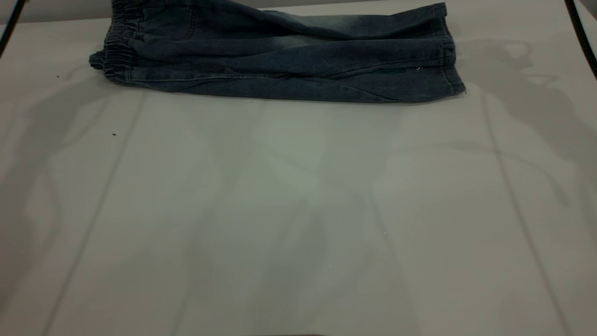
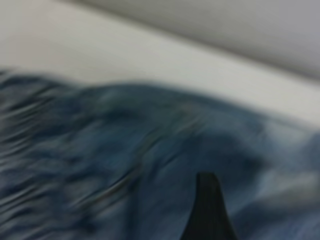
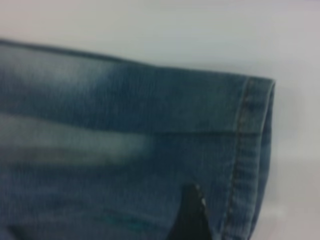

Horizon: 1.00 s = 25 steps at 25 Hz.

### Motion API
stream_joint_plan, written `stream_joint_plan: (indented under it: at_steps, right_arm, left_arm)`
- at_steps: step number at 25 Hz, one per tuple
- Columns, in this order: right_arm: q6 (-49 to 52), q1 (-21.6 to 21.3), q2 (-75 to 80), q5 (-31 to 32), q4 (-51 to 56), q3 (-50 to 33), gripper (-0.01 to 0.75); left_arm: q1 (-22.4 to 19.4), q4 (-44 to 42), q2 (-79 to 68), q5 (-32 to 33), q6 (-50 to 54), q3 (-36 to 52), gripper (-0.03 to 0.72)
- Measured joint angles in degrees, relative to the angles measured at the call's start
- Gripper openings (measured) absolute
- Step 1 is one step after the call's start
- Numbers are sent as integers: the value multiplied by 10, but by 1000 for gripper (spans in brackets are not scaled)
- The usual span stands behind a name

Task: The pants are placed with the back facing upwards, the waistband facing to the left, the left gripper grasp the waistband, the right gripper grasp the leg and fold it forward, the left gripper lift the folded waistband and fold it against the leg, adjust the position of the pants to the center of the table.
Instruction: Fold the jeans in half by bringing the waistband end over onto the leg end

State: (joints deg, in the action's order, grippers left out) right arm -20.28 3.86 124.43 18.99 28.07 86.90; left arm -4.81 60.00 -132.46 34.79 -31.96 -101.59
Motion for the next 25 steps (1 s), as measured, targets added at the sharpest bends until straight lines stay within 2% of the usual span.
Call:
stream_joint_plan:
  at_steps: [3,10,14,19,25]
  right_arm:
    - [-19,0,0,15,0,1,512]
    - [-47,2,0,43,0,3,512]
    - [-97,31,0,51,-1,3,512]
    - [-108,86,0,49,-1,3,512]
    - [-108,120,0,49,-1,3,512]
  left_arm:
    - [-19,-90,0,35,3,0,478]
    - [-22,-291,0,68,36,-22,478]
    - [-22,-369,-2,70,106,-60,478]
    - [-22,-406,-19,71,127,-105,478]
    - [-20,-405,-61,53,128,-120,478]
